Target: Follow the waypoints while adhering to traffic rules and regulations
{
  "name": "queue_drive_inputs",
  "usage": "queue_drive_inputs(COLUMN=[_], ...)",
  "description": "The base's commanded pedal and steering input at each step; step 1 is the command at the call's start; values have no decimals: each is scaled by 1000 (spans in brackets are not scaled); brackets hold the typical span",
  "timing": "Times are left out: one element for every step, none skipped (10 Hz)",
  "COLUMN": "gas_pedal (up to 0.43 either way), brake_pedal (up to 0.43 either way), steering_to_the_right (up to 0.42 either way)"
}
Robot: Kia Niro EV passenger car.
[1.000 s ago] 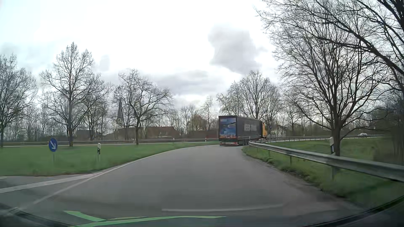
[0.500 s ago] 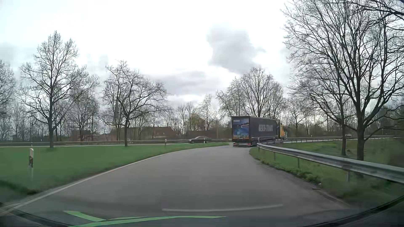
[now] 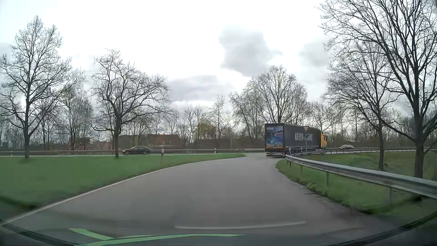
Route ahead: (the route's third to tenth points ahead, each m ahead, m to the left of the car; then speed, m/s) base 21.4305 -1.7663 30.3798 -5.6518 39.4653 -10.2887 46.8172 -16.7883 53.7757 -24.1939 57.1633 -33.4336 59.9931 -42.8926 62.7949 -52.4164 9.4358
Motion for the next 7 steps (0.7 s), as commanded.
queue_drive_inputs(gas_pedal=[0,0,0,0,0,0,0], brake_pedal=[0,0,0,0,0,0,0], steering_to_the_right=[23,23,27,33,36,38,38])
